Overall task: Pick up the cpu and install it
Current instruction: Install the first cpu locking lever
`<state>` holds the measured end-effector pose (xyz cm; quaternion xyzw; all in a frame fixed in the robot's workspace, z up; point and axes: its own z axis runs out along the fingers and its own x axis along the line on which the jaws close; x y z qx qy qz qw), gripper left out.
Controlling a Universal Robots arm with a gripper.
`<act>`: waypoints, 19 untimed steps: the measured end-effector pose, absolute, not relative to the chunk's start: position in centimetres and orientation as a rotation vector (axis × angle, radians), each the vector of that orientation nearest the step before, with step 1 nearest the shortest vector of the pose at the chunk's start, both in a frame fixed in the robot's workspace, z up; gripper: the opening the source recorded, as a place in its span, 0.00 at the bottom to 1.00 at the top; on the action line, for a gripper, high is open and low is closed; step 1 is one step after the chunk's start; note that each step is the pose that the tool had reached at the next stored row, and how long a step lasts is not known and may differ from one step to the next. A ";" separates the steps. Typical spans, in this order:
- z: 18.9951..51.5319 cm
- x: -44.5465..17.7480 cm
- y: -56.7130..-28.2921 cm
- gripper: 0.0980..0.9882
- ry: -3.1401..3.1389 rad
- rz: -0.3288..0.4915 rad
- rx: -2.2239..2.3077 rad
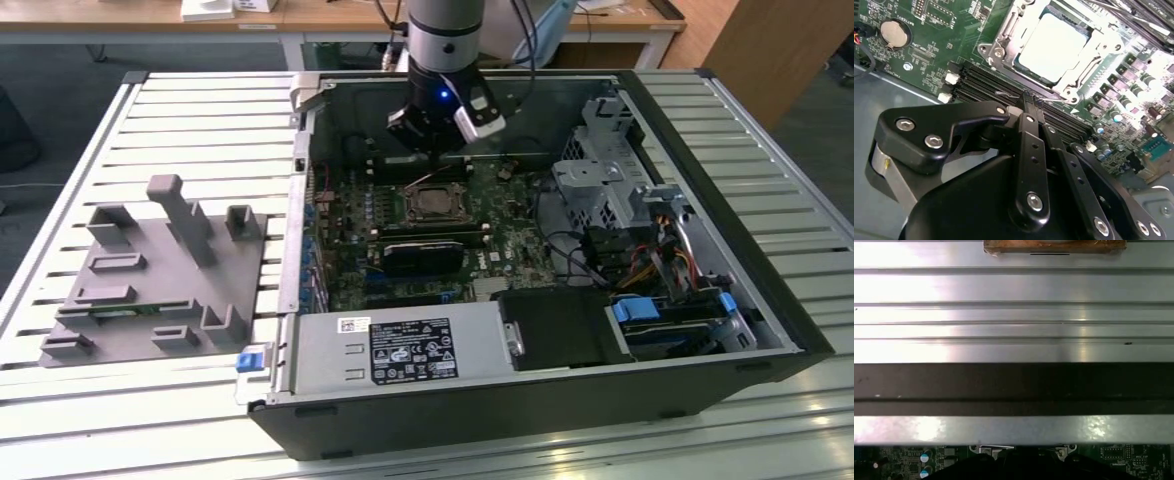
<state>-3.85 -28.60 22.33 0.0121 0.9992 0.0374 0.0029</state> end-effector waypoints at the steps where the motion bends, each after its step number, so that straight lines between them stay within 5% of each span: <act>1: 22.3 -3.8 -28.6 0.01 3.133 0.117 0.038; 19: 20.2 -2.8 -28.6 0.01 3.133 0.118 0.038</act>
